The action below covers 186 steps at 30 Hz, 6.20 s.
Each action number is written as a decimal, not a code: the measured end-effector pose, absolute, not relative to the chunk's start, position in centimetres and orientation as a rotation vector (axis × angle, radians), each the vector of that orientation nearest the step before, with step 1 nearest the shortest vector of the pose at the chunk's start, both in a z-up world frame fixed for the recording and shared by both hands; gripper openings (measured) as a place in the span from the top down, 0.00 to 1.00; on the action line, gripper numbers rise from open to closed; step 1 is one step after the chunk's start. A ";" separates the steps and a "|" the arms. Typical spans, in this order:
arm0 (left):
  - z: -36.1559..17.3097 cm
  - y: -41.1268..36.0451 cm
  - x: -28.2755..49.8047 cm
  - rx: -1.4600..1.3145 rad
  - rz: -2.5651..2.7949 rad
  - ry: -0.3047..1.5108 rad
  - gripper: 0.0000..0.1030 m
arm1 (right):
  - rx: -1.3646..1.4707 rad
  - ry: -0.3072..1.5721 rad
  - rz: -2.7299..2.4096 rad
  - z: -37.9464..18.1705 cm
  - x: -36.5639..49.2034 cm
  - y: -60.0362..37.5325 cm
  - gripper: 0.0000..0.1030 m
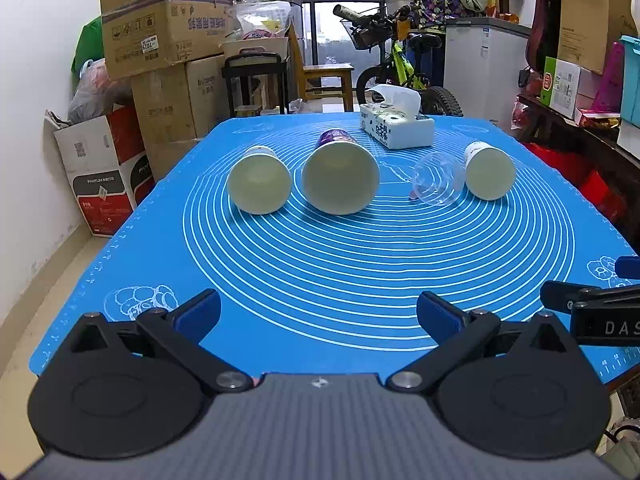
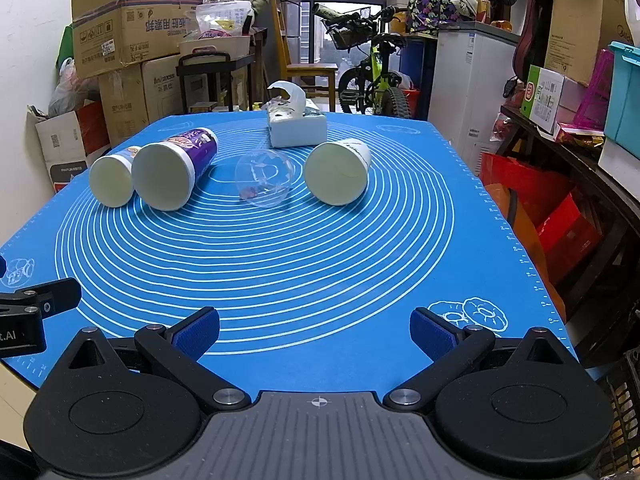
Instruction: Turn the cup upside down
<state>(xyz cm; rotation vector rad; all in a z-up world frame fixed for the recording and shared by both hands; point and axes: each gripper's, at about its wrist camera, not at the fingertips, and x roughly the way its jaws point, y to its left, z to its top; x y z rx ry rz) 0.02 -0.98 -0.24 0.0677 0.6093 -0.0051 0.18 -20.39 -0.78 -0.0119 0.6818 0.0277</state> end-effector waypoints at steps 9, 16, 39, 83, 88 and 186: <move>-0.3 -0.9 0.1 0.068 -0.011 0.617 0.00 | -0.014 0.685 0.023 -0.8 0.3 -20.6 0.02; -0.3 -1.0 0.0 0.067 -0.019 0.618 0.00 | -0.022 0.685 0.021 -0.8 0.2 -20.5 0.02; -0.2 -0.9 0.0 0.062 -0.009 0.622 0.00 | -0.032 0.693 0.014 -1.0 0.3 -20.5 0.02; -0.4 -1.2 0.1 0.088 -0.023 0.633 0.00 | -0.042 0.681 0.018 -0.7 0.8 -20.1 0.02; -0.4 -1.3 0.2 0.093 -0.019 0.638 0.00 | -0.041 0.671 0.018 -0.3 0.9 -20.2 0.02; -0.8 -5.8 7.9 -0.019 -0.169 0.765 0.40 | 0.028 0.741 0.037 0.8 6.4 -24.3 0.02</move>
